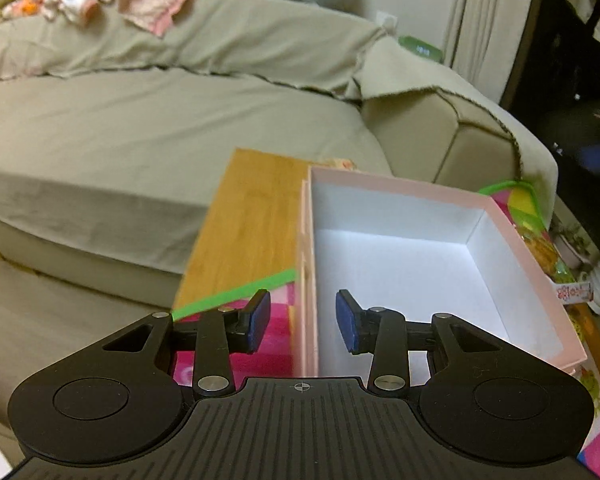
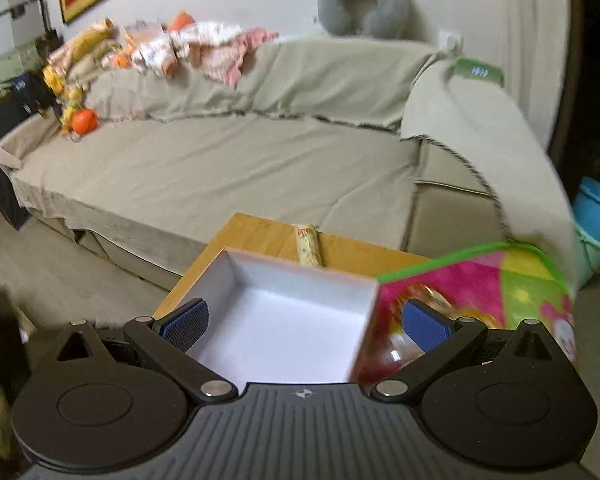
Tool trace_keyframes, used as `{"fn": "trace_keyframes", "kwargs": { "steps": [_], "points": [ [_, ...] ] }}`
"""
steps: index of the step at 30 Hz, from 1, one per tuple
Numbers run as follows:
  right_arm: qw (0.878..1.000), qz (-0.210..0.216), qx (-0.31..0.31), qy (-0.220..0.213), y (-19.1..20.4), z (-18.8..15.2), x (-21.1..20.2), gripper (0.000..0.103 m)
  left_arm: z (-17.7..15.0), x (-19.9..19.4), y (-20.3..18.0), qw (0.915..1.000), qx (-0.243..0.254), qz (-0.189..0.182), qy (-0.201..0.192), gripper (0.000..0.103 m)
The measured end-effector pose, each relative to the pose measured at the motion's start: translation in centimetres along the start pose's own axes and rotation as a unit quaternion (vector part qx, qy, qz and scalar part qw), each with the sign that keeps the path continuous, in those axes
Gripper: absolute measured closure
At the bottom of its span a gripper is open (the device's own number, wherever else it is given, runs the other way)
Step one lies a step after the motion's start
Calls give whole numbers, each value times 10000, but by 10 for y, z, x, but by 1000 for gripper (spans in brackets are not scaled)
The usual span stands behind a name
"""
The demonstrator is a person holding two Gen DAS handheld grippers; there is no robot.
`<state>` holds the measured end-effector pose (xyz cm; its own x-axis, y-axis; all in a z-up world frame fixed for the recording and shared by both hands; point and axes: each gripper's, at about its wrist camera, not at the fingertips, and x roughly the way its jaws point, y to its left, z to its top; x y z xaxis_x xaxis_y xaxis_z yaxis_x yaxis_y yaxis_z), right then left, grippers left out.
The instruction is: Organize objects
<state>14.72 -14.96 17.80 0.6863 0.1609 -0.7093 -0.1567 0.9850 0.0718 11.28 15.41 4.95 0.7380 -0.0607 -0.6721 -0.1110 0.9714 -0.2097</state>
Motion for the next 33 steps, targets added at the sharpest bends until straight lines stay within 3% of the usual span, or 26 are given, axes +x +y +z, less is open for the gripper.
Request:
{"fn": "trace_keyframes", "kwargs": {
  "steps": [1, 4, 11, 13, 16, 18, 21, 23, 27, 33],
  "points": [
    [9999, -31, -4, 166, 4, 13, 23, 0, -1, 5, 1, 10000, -13, -39, 80, 65],
    [9982, -181, 8, 578, 12, 46, 90, 9, -5, 16, 0, 9994, -52, -34, 326, 85],
    [9890, -672, 121, 1309, 20, 75, 236, 30, -9, 24, 3, 9992, 58, -144, 363, 89],
    [9849, -654, 219, 1591, 18, 75, 262, 40, -9, 24, 3, 9993, 67, -167, 337, 89],
    [9781, -659, 116, 1970, 22, 68, 284, 63, -8, 25, 4, 9992, 46, -209, 339, 88],
    [9799, -605, 24, 1898, 25, 68, 284, 75, -8, 25, 4, 9992, 76, -215, 342, 88],
    [9832, -613, 78, 1716, 19, 68, 274, 75, -7, 25, 5, 9991, 76, -228, 356, 88],
    [9890, -590, 160, 1344, 12, 73, 258, 75, -6, 25, 5, 9991, 84, -217, 362, 88],
    [9967, -574, 377, 439, -7, 81, 197, 75, -6, 25, 2, 9991, 131, -154, 362, 89],
    [9959, -414, 463, -662, -33, 76, 84, 75, -6, 22, -5, 9991, 248, -19, 343, 89]
  ]
}}
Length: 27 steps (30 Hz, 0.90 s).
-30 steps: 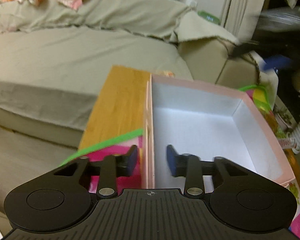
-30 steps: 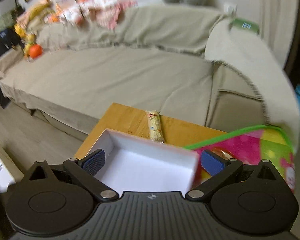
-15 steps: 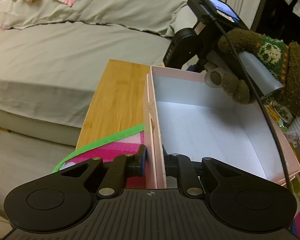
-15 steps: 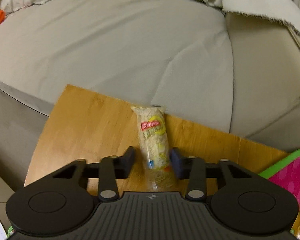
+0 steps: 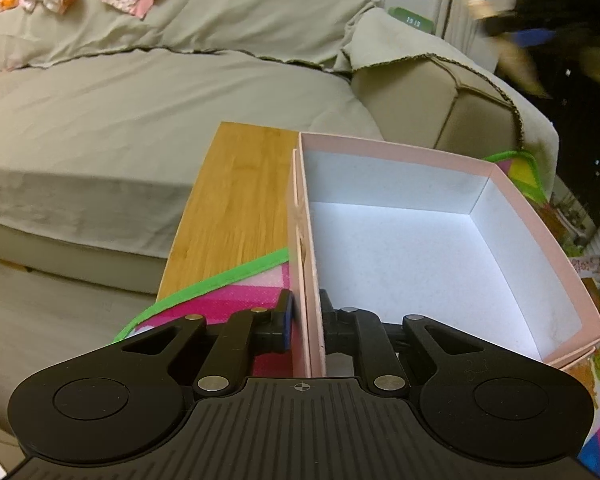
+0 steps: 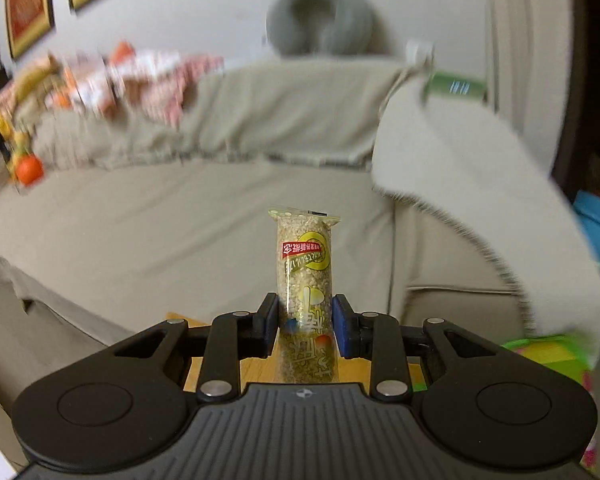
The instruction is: Organize objects
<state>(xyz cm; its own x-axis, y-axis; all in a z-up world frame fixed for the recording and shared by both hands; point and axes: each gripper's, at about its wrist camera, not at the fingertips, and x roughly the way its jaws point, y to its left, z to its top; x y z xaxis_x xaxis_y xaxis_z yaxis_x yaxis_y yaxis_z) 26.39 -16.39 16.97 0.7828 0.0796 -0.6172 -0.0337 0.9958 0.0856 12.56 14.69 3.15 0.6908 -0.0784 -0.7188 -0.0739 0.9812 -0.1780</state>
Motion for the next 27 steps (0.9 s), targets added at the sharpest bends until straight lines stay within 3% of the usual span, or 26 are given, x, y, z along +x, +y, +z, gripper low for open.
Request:
{"fn": "trace_keyframes", "kwargs": {
  "steps": [5, 10, 17, 22, 24, 27],
  "points": [
    [9998, 69, 91, -152, -38, -38, -80, 75, -2, -1, -7, 9997, 187, 147, -25, 89],
    [9986, 2, 295, 448, -68, -110, -136, 75, -5, -2, -9, 9995, 203, 205, -109, 89],
    [9846, 101, 950, 1462, -91, -225, -151, 75, -8, -3, -11, 9994, 137, 261, -183, 89],
    [9764, 224, 1108, 1840, -84, -278, -141, 74, -9, -4, -13, 9990, 226, 324, -206, 90],
    [9813, 201, 822, 1727, -76, -282, -144, 64, -10, -3, -14, 9989, 260, 335, -212, 90],
    [9939, -33, 20, 1100, -63, -270, -155, 45, -10, -3, -15, 9988, 285, 338, -216, 90]
  ]
}}
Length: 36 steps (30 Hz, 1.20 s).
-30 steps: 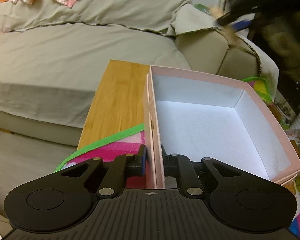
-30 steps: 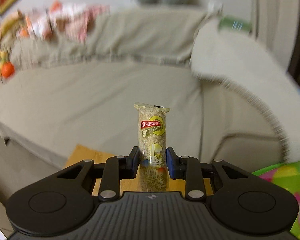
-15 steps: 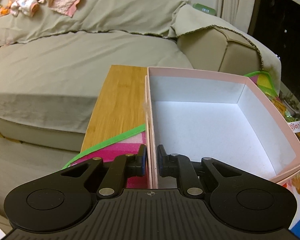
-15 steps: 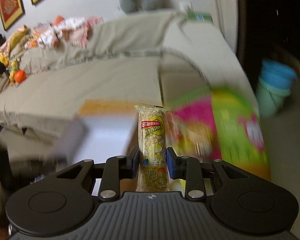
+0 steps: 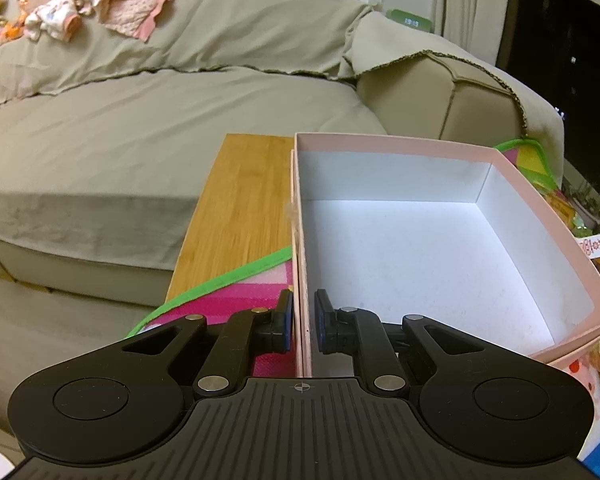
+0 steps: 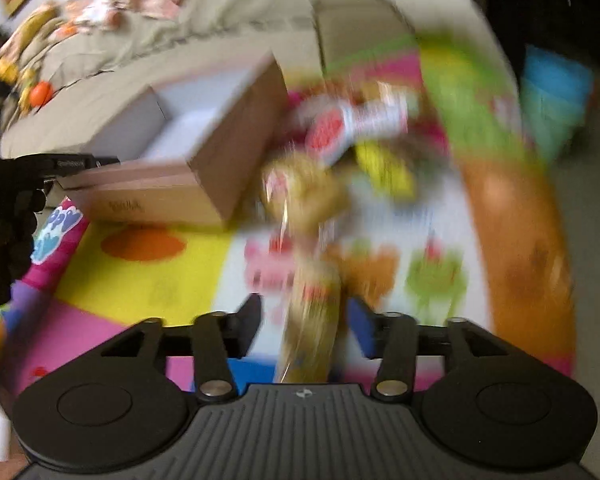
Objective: Organize objects
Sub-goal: 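Grasp the wrapped bread bun with the right tool and drop it into the box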
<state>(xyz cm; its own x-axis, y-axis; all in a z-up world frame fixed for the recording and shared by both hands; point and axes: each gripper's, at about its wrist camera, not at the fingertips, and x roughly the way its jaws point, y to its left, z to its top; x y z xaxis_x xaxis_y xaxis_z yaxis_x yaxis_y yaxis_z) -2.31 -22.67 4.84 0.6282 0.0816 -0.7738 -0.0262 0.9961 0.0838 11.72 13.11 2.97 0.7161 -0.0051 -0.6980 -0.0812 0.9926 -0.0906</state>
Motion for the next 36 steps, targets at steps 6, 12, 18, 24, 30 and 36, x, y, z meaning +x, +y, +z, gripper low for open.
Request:
{"fn": "trace_keyframes", "kwargs": {
  "steps": [6, 12, 18, 24, 30, 36],
  "points": [
    [9788, -465, -1850, -746, 25, 33, 18, 23, -1, -1, -1, 10000, 63, 11, -12, 90],
    [9843, -49, -1767, -33, 11, 63, 81, 29, 0, -3, 0, 10000, 54, 23, 32, 90],
    [9920, -43, -1255, -161, 0, 48, 53, 50, -3, -2, -1, 9999, 93, 1, 68, 90],
    [9961, -367, -747, -304, -28, 31, 15, 50, -6, -7, 0, 10000, 5, 48, 66, 91],
    [9988, -265, -164, -387, -38, 25, -9, 50, -4, -10, -4, 9999, 65, 87, 60, 91],
    [9972, 270, -435, -538, 6, 24, -45, 50, -5, -10, -4, 9999, 61, 86, 40, 90]
  ]
}}
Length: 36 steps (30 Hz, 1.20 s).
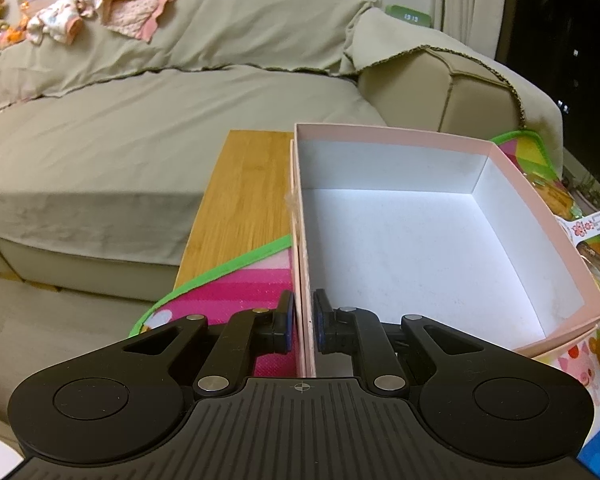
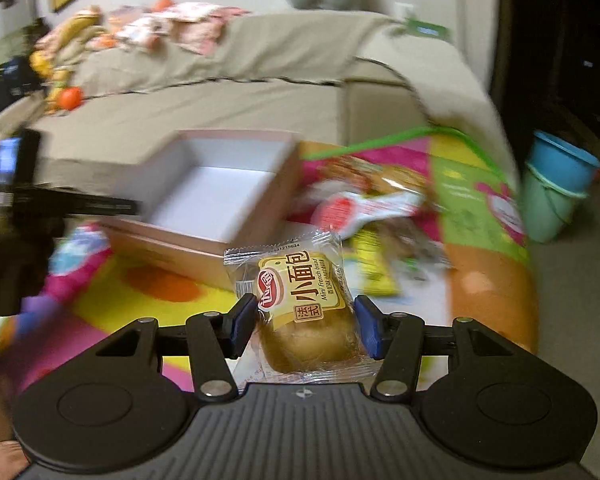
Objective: Organize objects
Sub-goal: 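Grasp the wrapped bread bun with the right tool and drop it into the box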
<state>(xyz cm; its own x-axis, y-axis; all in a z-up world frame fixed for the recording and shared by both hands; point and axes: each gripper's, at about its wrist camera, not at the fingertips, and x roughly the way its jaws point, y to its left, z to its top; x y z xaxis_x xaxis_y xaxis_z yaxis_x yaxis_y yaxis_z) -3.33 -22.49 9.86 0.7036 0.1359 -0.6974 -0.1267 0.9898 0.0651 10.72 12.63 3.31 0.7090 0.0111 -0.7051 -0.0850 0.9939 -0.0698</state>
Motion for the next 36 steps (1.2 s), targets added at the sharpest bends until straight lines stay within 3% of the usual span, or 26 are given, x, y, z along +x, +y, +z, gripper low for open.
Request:
{"fn": "trace_keyframes", "kwargs": {
  "steps": [5, 10, 14, 18, 22, 25, 28, 30, 36],
  "points": [
    [9972, 710, -109, -209, 43, 39, -2, 50, -1, -1, 2, 10000, -64, -58, -16, 91],
    [9934, 928, 114, -672, 78, 113, 29, 48, 0, -1, 3, 9999, -112, -64, -10, 91],
    [9885, 1330, 601, -387, 85, 154, 66, 43, 0, -1, 2, 9999, -96, -71, -23, 90],
    [9927, 896, 682, -434, 59, 155, 64, 43, 0, -1, 6, 9999, -102, -129, -32, 90],
    [9917, 259, 1246, -198, 3, 140, 71, 43, -1, 0, 5, 9998, -121, -126, -59, 90],
    [9792, 115, 2007, 292, -37, 125, 101, 47, -2, 0, 6, 9998, -137, -140, -44, 90],
    [9556, 289, 2854, 666, -64, 109, 138, 56, -1, 0, 5, 9999, -119, -121, -19, 90],
    [9492, 258, 3063, 677, -66, 105, 158, 58, 0, -1, 3, 9999, -91, -100, -11, 90],
    [9529, -343, 2929, 711, -52, 116, 197, 62, 1, -1, 4, 10000, -44, -81, 7, 90]
  ]
}}
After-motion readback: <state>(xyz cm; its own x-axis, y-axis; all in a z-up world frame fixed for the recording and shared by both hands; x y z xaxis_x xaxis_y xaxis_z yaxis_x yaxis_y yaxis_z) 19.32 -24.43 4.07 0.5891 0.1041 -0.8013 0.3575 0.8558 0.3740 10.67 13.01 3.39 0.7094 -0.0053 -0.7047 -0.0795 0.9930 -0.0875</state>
